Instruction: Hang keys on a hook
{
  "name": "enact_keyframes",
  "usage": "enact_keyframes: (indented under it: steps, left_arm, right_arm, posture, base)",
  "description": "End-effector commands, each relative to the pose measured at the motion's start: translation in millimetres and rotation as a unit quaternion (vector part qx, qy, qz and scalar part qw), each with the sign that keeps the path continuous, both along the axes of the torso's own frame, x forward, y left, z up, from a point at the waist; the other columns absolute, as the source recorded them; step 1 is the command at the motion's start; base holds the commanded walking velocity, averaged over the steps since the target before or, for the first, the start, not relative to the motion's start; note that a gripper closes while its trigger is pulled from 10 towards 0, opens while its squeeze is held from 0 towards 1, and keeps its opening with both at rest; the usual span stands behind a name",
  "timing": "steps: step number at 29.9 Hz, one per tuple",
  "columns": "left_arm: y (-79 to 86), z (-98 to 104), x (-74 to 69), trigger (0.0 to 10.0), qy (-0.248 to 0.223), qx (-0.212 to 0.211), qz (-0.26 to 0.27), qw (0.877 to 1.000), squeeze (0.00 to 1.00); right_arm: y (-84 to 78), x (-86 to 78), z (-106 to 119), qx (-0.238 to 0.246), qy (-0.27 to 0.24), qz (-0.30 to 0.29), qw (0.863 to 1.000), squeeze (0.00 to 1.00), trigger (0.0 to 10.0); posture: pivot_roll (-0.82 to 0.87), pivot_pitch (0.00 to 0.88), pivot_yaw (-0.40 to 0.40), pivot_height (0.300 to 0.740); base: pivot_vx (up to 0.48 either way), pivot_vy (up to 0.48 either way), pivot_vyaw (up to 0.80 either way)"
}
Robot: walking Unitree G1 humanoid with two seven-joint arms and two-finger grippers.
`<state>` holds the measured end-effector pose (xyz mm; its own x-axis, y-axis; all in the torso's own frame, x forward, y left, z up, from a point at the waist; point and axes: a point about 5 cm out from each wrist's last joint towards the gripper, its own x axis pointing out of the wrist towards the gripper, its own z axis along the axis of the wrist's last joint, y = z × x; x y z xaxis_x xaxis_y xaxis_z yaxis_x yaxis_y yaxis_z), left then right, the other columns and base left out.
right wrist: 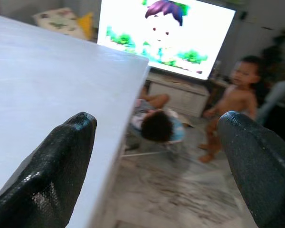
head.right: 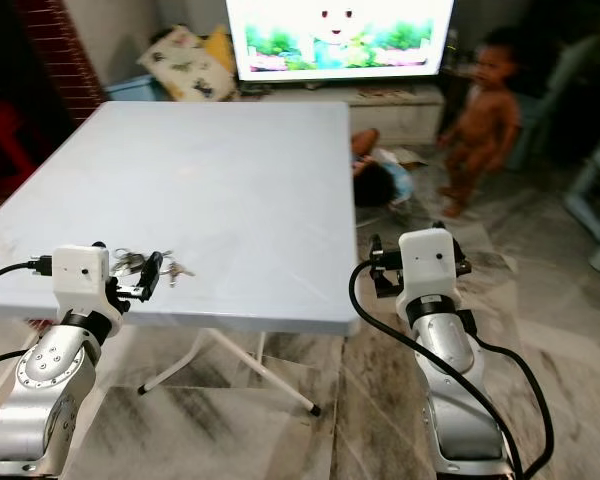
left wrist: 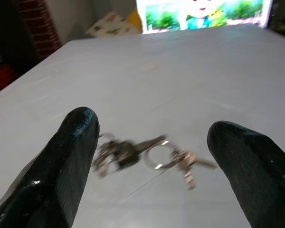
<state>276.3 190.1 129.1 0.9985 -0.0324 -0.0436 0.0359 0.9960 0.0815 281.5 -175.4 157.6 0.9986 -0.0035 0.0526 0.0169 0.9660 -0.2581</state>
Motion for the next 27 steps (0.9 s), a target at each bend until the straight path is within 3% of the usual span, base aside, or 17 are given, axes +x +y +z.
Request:
enact_keyframes:
  steps: [1,11,14,27]
  left_arm:
    - [-1.0,3.7,-0.7,10.0,-0.005,0.007,-0.008,1.000,0.00]
    - [-1.0,2.8,-1.2,10.0,-0.005,0.012,-0.013,1.000,0.00]
    - [0.9,1.4,-2.4,10.0,-0.002,-0.008,-0.011,1.000,0.00]
    - [-2.7,-0.5,-3.9,10.0,0.000,-0.022,-0.014,1.000,0.00]
  right_arm:
    - [0.5,0.5,1.6,-0.001,-0.003,0.002,1.000,0.00,10.0]
    - [1.2,2.2,3.3,-0.006,-0.007,0.007,1.000,0.00,10.0]
    - [1.7,2.9,3.4,-0.011,-0.008,0.007,1.000,0.00,10.0]
    - [2.3,3.9,5.6,-0.014,-0.013,0.013,1.000,0.00,10.0]
  posture:
    - [-0.03,0.000,0.076,0.740]
    - [-0.02,0.000,0.066,0.740]
    - [-0.02,0.000,0.062,0.740]
    - [-0.03,0.000,0.053,0.740]
  base:
    - [0.000,0.000,0.80]
    - [0.000,0.000,0.80]
    - [0.000,0.000,0.80]
    - [0.000,0.000,0.74]
